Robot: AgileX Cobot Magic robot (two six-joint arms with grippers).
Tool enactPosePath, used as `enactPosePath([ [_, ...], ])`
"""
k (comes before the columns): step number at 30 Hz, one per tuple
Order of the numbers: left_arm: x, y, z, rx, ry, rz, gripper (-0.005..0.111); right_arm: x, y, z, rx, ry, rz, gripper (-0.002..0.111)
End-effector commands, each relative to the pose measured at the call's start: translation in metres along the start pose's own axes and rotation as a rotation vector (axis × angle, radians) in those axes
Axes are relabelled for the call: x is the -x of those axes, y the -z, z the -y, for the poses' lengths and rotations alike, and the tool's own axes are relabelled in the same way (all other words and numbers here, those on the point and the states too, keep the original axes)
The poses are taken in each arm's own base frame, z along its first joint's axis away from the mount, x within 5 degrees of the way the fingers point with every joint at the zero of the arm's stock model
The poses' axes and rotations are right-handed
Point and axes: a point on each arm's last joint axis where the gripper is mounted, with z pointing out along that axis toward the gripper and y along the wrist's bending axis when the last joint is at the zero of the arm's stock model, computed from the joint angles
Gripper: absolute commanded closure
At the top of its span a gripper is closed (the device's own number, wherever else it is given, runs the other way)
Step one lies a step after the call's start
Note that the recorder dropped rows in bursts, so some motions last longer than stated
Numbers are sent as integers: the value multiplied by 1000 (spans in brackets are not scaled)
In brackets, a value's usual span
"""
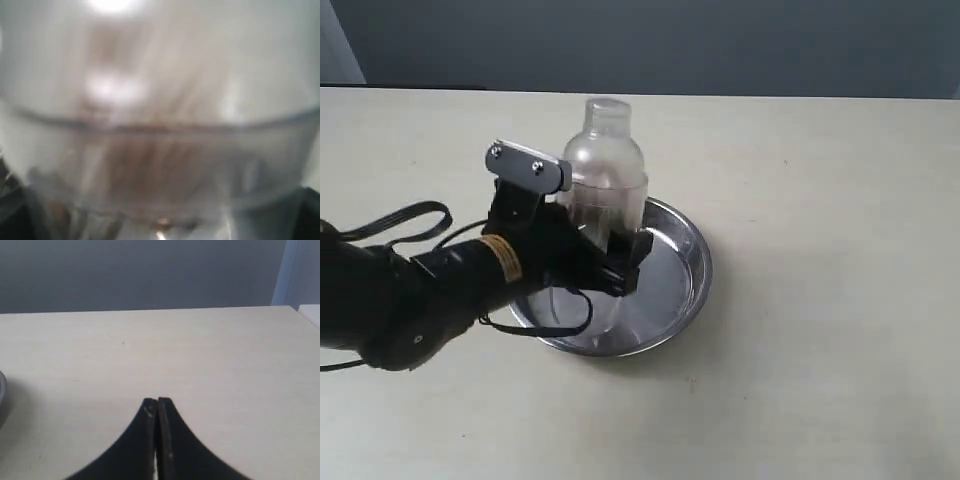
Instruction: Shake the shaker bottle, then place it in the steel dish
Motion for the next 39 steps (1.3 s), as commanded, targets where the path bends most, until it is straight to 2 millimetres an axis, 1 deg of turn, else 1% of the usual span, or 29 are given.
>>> enactPosePath([
  [1, 82, 39, 25, -178, -31, 466, 106, 1, 0, 0, 5, 1, 16, 109],
  [2, 92, 47, 27, -179, -46, 482, 106, 1, 0, 0, 6, -3, 16, 109],
  [3, 86, 42, 23, -125, -54, 411, 106, 1, 0, 0, 7, -6, 16, 109],
  [4, 71, 32, 17, -84, -50, 327, 106, 1, 0, 0, 7, -6, 16, 109],
  [5, 39, 11, 6, -13, 4, 210, 106, 1, 0, 0, 7, -6, 16, 109],
  [6, 25, 0, 2, -9, -8, 193, 106, 1, 0, 0, 7, -6, 16, 109],
  [7, 32, 3, 7, -52, -44, 261, 106, 1, 0, 0, 7, -6, 16, 109],
  [9, 94, 41, 27, -165, -119, 569, 106, 1, 0, 0, 7, -6, 16, 109],
  [10, 118, 54, 29, -118, -165, 575, 106, 1, 0, 0, 7, -6, 16, 109],
  [11, 120, 53, 27, -82, -138, 506, 106, 1, 0, 0, 7, -6, 16, 109],
  [13, 63, 21, 14, -29, -125, 210, 106, 1, 0, 0, 7, -6, 16, 109],
  [14, 23, 5, 3, 4, -95, 121, 106, 1, 0, 0, 7, -6, 16, 109],
  [15, 17, 4, 1, 8, -72, 140, 106, 1, 0, 0, 7, -6, 16, 109],
  [16, 20, 8, 1, -4, -69, 210, 106, 1, 0, 0, 7, -6, 16, 109],
  [17, 35, 16, 6, -45, -90, 321, 106, 1, 0, 0, 7, -6, 16, 109],
  [18, 52, 26, 12, -85, -109, 436, 106, 1, 0, 0, 7, -6, 16, 109],
  [19, 80, 42, 20, -113, -115, 562, 106, 1, 0, 0, 7, -6, 16, 109],
  [20, 98, 52, 24, -123, -119, 613, 106, 1, 0, 0, 7, -6, 16, 109],
  [22, 126, 67, 30, -123, -139, 607, 106, 1, 0, -1, 9, -13, 16, 109],
  [23, 124, 63, 30, -107, -137, 528, 106, 1, 0, -1, 9, -13, 16, 109],
  [24, 114, 55, 27, -94, -139, 451, 106, 1, 0, -1, 9, -13, 16, 109],
  [27, 41, 15, 11, -61, -85, 206, 106, 1, 0, -1, 9, -13, 16, 109],
  [29, -2, 2, 2, -66, -22, 176, 106, 1, 0, -1, 9, -13, 16, 109],
  [30, -5, 3, 2, -88, 26, 238, 106, 1, 0, -1, 9, -13, 16, 109],
  [32, 19, 16, 8, -161, 70, 429, 106, 1, 0, -1, 9, -13, 16, 109],
  [35, 86, 44, 23, -183, -32, 636, 106, 1, 0, -1, 9, -13, 16, 109],
  [36, 106, 52, 28, -158, -102, 620, 106, 1, 0, -1, 9, -13, 16, 109],
  [37, 116, 55, 29, -128, -151, 557, 106, 1, 0, -1, 9, -13, 16, 109],
  [39, 120, 51, 30, -102, -159, 460, 106, 1, 0, -1, 9, -13, 16, 109],
])
